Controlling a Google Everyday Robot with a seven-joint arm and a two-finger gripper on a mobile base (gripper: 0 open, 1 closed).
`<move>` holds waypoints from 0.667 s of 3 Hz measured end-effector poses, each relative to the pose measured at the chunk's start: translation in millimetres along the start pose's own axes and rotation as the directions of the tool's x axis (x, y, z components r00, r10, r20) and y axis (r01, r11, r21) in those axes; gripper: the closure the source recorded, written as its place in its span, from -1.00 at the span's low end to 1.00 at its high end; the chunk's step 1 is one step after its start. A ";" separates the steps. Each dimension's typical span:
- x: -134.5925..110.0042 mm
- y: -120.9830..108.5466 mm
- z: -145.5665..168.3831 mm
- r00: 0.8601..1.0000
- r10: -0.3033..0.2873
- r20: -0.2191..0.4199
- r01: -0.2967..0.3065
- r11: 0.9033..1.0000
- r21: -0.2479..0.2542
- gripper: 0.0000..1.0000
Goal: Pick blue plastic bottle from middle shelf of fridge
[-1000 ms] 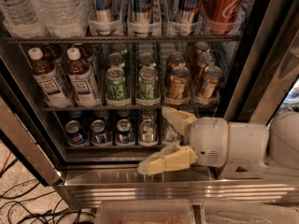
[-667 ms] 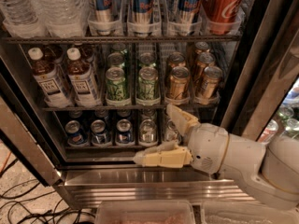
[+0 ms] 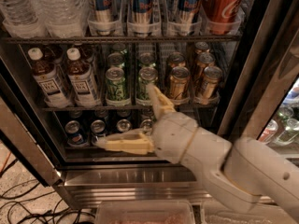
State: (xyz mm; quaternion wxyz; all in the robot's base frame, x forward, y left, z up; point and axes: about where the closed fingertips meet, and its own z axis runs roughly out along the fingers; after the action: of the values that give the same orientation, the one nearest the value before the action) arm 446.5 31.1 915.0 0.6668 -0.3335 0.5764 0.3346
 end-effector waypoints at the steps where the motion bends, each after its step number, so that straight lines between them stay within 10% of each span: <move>1: -10.5 15.0 38.1 0.982 -0.177 -0.061 0.179 0.984 0.029 -1.00; 2: 5.0 6.9 58.2 0.972 -0.201 -0.125 0.209 0.976 0.054 -1.00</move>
Offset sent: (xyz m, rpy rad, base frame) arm 0.0591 0.0589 -0.0285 -0.2788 -0.0533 -0.1554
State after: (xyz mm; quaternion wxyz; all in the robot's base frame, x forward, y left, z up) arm 473.1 83.6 916.2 0.6729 -0.3882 0.5884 0.2242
